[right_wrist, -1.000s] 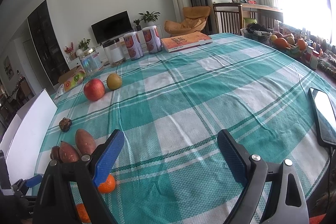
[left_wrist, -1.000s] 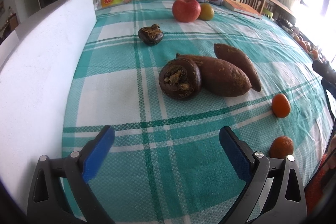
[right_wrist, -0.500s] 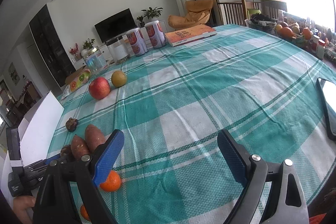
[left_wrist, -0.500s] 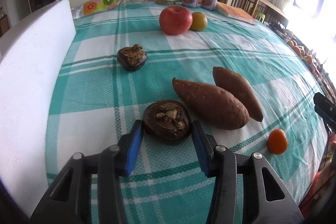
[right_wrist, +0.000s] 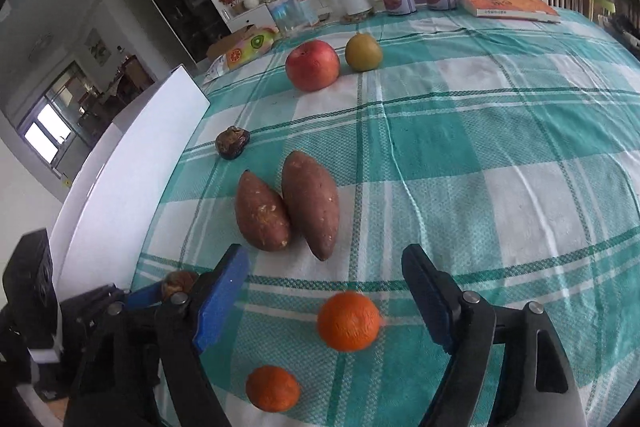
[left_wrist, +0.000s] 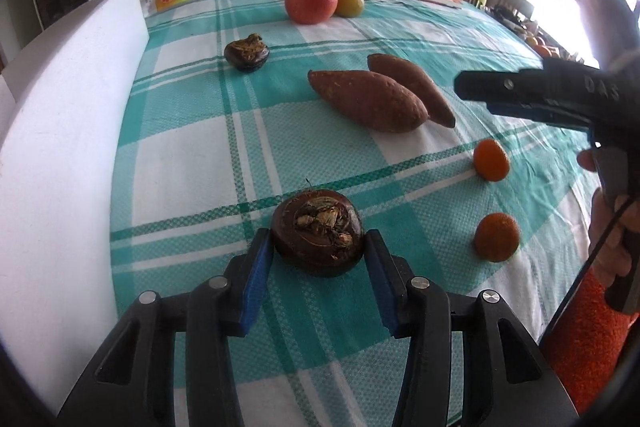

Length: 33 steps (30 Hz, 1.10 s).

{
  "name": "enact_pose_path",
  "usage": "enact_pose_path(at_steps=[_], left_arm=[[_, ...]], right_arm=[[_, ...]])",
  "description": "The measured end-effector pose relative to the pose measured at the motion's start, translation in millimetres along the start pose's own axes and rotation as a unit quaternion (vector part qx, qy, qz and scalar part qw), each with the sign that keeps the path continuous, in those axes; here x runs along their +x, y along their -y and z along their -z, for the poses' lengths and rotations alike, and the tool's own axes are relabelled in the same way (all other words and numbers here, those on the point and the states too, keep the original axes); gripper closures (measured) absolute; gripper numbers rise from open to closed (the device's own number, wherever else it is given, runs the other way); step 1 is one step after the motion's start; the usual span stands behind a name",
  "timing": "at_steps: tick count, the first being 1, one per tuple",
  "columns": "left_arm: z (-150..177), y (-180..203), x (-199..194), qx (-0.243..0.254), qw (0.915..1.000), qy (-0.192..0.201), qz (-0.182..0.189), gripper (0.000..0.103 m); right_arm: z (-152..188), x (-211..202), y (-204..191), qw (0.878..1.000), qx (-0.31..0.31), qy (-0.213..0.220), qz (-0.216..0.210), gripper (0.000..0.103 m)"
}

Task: Organize fruits
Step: 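Grasp a sweet potato lengthwise with the right tool, then drop the sweet potato into the box with the right tool while the left tool drops the brown fruit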

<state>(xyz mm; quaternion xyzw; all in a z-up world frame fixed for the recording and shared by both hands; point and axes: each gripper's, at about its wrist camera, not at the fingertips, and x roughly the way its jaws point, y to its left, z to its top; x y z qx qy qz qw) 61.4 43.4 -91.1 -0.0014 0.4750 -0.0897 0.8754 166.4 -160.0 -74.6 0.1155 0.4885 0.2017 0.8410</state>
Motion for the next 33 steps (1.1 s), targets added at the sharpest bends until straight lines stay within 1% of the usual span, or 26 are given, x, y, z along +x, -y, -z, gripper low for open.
enact_pose_path(at_steps=[1,3,5,7,9,10,11,12,14,16,17,18,19,20,22,24,27,28,30,32,33], left_arm=[[-0.5,-0.6,0.2,-0.003,1.0,0.0,0.001,0.054],[-1.7,-1.5,1.0,-0.007,1.0,-0.001,0.004,0.054],[-2.0,-1.8,1.2,-0.009,0.9999,0.0,0.005,0.054],[-1.7,-1.5,1.3,-0.009,0.9999,0.001,0.005,0.054],[-1.6,-1.1,1.3,-0.006,1.0,0.003,0.004,0.054],[-2.0,-1.3,1.3,-0.007,1.0,0.003,0.005,0.055],[-2.3,-1.9,1.0,-0.01,0.9999,0.002,0.008,0.055],[-2.9,-3.0,0.1,-0.014,0.9998,0.001,0.013,0.055],[-2.9,-4.3,-6.1,-0.02,0.9995,0.004,0.023,0.055],[-2.7,-2.8,-12.3,-0.016,0.9995,0.01,0.025,0.055],[-2.6,-1.9,-14.9,-0.016,0.9995,0.011,0.026,0.055],[-2.6,-1.4,-17.7,-0.018,0.9993,0.011,0.031,0.055],[-2.8,-1.0,-21.4,-0.022,0.999,0.011,0.038,0.055],[-3.3,-0.2,-26.8,-0.025,0.9986,0.012,0.046,0.055],[-6.0,1.8,-43.5,-0.026,0.9974,0.022,0.063,0.055],[-9.8,1.0,-68.4,-0.029,0.9955,0.038,0.081,0.055],[-15.4,-15.9,-111.2,-0.054,0.99,0.06,0.116,0.055],[-16.6,-25.1,-126.1,-0.064,0.9884,0.069,0.119,0.055],[-14.8,-47.4,-154.8,-0.08,0.9874,0.09,0.103,0.055],[-8.3,-74.1,-178.5,-0.096,0.9876,0.108,0.063,0.055],[-3.4,-88.7,-186.5,-0.106,0.9875,0.111,0.037,0.055]], right_arm=[[-11.9,7.3,-0.5,1.0,0.006,-0.012,-0.002,0.038],[-31.7,24.6,-3.8,0.999,-0.001,-0.035,0.015,0.042],[-42.0,45.9,-4.6,0.996,0.002,-0.081,0.022,0.048],[-46.4,59.5,-5.1,0.993,0.015,-0.114,0.003,0.049],[-48.1,65.7,-10.8,0.991,0.008,-0.131,0.006,0.05],[-48.7,65.8,-11.8,0.991,0.008,-0.135,0.005,0.052],[-49.3,64.9,-11.5,0.991,0.013,-0.136,-0.009,0.058],[-49.5,62.5,-8.9,0.991,0.02,-0.134,-0.003,0.062],[-49.2,52.2,0.7,0.993,0.025,-0.113,0.023,0.062],[-47.3,42.7,22.1,0.992,0.065,-0.104,0.022,0.062],[-46.7,35.2,29.5,0.992,0.075,-0.094,0.028,0.062],[-47.3,27.9,33.7,0.993,0.074,-0.083,0.039,0.062],[-46.6,19.0,35.8,0.994,0.074,-0.071,0.042,0.062],[-47.4,11.0,38.6,0.994,0.082,-0.061,0.031,0.062],[-48.1,-7.8,37.8,0.994,0.099,-0.042,-0.005,0.062],[-50.2,-24.0,25.6,0.994,0.1,-0.029,-0.039,0.062],[-51.6,-35.4,-16.4,0.99,0.088,-0.024,-0.105,0.062],[-51.1,-38.0,-35.2,0.988,0.078,-0.026,-0.129,0.062],[-45.8,-34.1,-82.2,0.982,0.053,-0.035,-0.176,0.062],[-37.1,-31.9,-130.8,0.972,0.027,-0.049,-0.227,0.062],[-32.0,-29.9,-155.1,0.967,0.013,-0.056,-0.247,0.062]])
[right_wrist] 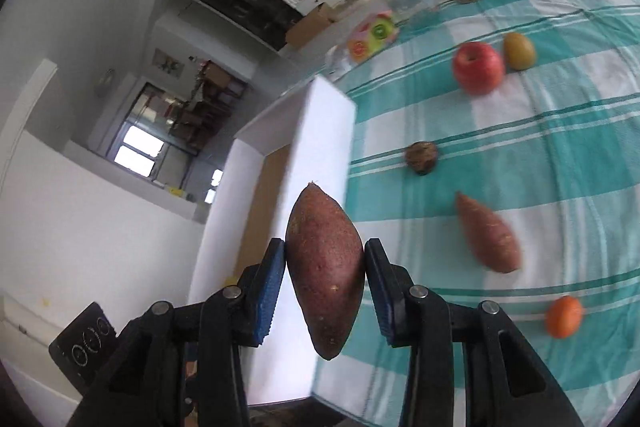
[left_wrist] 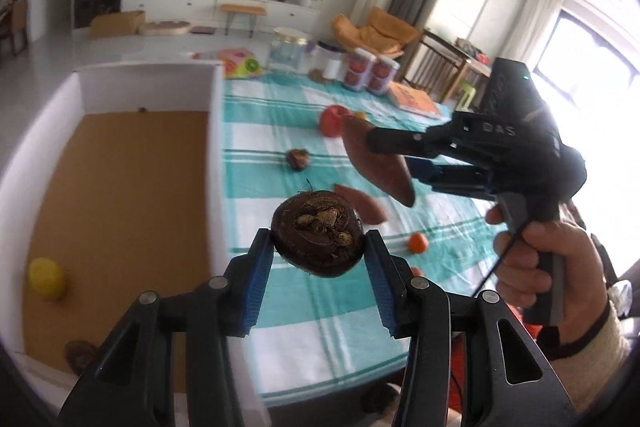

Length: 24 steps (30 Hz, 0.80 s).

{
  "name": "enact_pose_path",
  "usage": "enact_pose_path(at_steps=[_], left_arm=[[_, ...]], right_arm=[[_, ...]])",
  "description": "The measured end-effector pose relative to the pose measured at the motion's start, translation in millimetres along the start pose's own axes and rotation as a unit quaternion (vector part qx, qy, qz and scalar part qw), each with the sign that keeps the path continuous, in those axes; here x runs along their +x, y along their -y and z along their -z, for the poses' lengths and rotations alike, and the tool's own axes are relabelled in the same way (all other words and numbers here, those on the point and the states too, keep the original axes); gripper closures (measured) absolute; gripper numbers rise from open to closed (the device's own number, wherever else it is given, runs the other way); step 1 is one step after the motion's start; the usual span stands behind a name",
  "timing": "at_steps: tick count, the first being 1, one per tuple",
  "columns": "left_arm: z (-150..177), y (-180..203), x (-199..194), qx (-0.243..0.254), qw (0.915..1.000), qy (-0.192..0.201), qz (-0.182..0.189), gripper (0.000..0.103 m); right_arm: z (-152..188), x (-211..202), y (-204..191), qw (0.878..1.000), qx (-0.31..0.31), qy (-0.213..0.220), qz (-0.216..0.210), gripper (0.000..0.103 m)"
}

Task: Organize fruits
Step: 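Drop the sweet potato into the box with the right tool while the left tool drops the brown fruit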

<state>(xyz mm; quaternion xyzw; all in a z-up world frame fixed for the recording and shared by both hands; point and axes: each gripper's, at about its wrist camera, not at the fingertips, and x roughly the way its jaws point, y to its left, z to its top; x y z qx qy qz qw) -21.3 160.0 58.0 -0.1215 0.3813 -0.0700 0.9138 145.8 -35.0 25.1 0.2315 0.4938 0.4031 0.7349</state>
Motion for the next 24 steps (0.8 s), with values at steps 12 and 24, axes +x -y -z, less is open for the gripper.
enact_pose_path(at_steps=[12,24], left_arm=[[49.5,-128.1,-11.0,-0.122,0.976,-0.016,-0.18,0.05],[24.2,-59.9,-7.0,-0.065,0.9899,0.041,-0.119,0.017]], right_arm=[[77.4,155.1,-98.3,0.983,-0.118,-0.141,0.01,0.06],[42.1,33.7,-52.2,0.987,-0.134,0.044,0.082,0.048]])
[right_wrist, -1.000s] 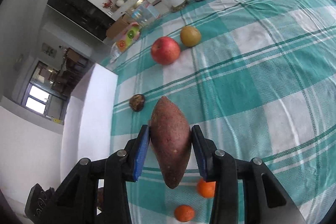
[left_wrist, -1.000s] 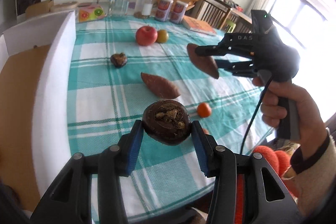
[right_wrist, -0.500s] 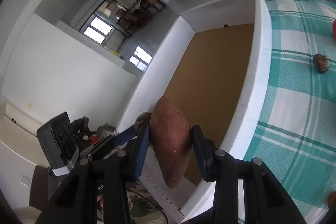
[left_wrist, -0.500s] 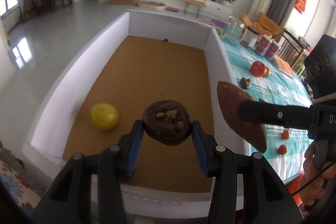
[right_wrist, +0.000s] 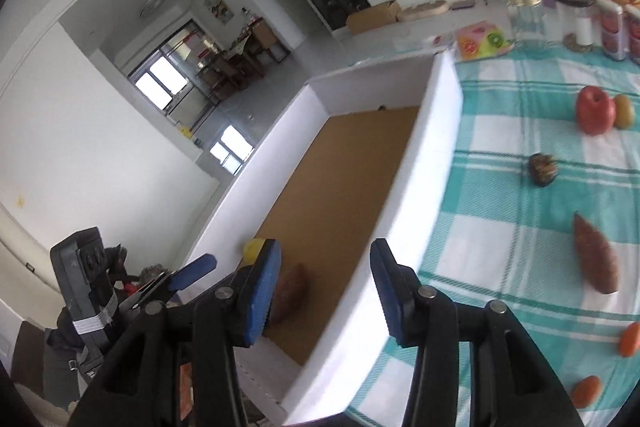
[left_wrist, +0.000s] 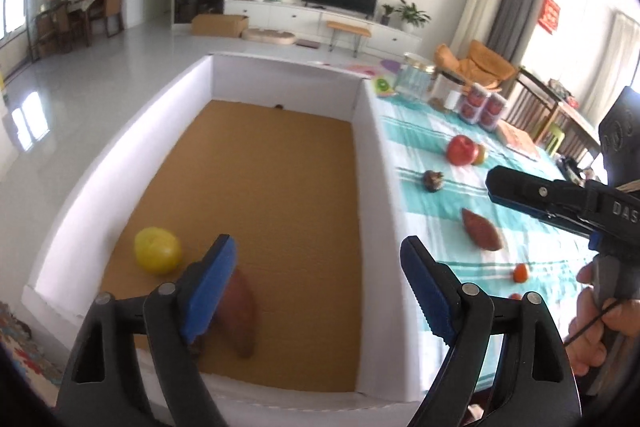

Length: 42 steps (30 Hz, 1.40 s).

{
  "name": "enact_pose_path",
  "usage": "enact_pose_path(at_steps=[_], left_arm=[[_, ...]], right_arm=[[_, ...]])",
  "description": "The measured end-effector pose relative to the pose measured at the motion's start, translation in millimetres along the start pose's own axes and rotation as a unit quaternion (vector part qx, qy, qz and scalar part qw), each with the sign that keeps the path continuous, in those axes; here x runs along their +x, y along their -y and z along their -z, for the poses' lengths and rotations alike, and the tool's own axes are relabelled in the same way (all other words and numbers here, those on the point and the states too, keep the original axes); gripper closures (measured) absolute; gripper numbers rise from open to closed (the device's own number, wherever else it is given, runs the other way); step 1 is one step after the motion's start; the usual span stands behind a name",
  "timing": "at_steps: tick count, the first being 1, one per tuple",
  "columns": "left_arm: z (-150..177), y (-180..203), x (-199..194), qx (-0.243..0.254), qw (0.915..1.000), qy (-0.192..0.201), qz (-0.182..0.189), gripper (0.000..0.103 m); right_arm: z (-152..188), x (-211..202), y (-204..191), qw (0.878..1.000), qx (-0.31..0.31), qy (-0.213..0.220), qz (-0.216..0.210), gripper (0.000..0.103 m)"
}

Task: Organize fruits
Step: 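Drop the sweet potato into the box with the right tool while the left tool drops the brown fruit, then move the left tool toward the remaining sweet potato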

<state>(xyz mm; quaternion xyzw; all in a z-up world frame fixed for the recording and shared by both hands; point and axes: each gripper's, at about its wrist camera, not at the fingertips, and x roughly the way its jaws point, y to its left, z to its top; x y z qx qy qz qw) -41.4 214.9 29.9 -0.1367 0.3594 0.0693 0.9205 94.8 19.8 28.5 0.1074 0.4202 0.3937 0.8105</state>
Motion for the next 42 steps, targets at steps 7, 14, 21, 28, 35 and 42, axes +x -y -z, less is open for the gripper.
enact_pose_path(at_steps=[7,14,21,28,35,42], left_arm=[[13.4,112.4,18.1,0.094,0.9862,-0.037,0.131,0.011],[40.1,177.0,79.8,0.14,0.9759,-0.086,0.144,0.011],[60.6,173.2,144.7,0.149,0.9815,-0.105,0.059,0.011],[68.6,165.3,171.4,0.153,0.983,-0.1,0.014,0.011],[71.1,162.9,177.2,0.158,0.9832,-0.091,0.006,0.005],[71.0,164.5,179.2,0.162,0.9823,-0.094,0.007,0.002]], right_arm=[[35.8,-77.0,137.5,0.972,0.069,0.081,0.212,0.035],[91.8,-131.6,244.5,0.933,0.181,0.098,0.295,0.035],[105.7,-137.6,263.1,0.923,0.222,0.128,0.288,0.034],[107.1,-133.4,263.1,0.922,0.221,0.127,0.292,0.033],[110.5,-132.4,270.4,0.918,0.24,0.121,0.291,0.032],[110.3,-129.5,271.6,0.918,0.242,0.115,0.294,0.031]])
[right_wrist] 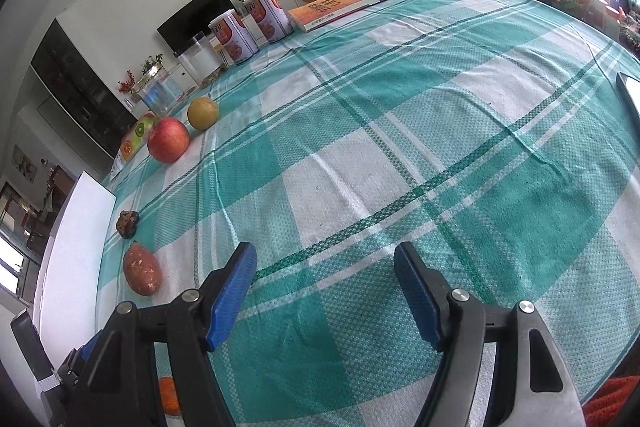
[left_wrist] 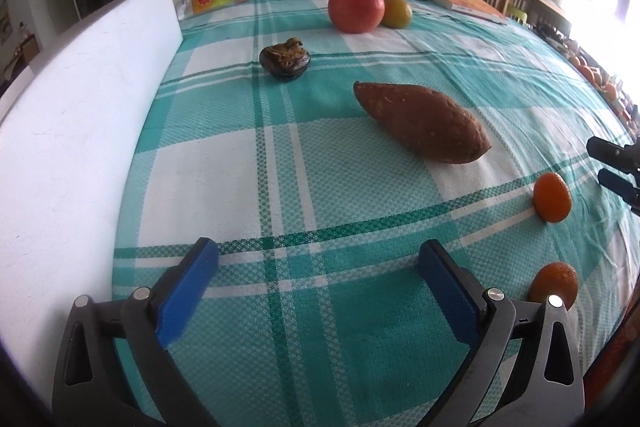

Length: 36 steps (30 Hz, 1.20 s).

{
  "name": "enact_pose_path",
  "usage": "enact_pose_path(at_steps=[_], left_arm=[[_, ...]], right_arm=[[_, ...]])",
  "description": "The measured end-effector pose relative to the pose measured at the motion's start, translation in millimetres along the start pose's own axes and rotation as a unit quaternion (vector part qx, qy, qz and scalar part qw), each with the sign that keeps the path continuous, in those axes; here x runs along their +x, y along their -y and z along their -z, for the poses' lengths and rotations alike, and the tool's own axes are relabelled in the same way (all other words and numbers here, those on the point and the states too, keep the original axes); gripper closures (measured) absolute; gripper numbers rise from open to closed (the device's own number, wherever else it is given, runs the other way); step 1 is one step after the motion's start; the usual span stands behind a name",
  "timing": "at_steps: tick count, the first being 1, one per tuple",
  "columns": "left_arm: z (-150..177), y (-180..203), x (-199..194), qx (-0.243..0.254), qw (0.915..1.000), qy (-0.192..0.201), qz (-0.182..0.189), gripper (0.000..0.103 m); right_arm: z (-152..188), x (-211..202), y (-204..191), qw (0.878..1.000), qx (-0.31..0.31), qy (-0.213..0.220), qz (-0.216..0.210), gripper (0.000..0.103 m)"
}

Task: Organize fruits
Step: 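Move the left tool toward the remaining sweet potato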

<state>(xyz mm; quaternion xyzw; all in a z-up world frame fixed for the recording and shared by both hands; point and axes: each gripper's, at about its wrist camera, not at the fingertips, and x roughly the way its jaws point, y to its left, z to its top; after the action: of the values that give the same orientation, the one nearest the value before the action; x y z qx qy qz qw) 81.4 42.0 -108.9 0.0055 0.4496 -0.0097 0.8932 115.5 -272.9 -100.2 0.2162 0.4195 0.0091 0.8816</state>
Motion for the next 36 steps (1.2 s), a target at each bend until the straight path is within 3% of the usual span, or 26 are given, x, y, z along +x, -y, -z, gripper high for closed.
enact_pose_path(at_steps=[36], left_arm=[[1.4,2.9,-0.3,0.002,1.0,-0.001,0.007,0.001]], right_arm=[[0.3,-4.0,7.8,1.0,0.026,0.001,-0.015,0.031]])
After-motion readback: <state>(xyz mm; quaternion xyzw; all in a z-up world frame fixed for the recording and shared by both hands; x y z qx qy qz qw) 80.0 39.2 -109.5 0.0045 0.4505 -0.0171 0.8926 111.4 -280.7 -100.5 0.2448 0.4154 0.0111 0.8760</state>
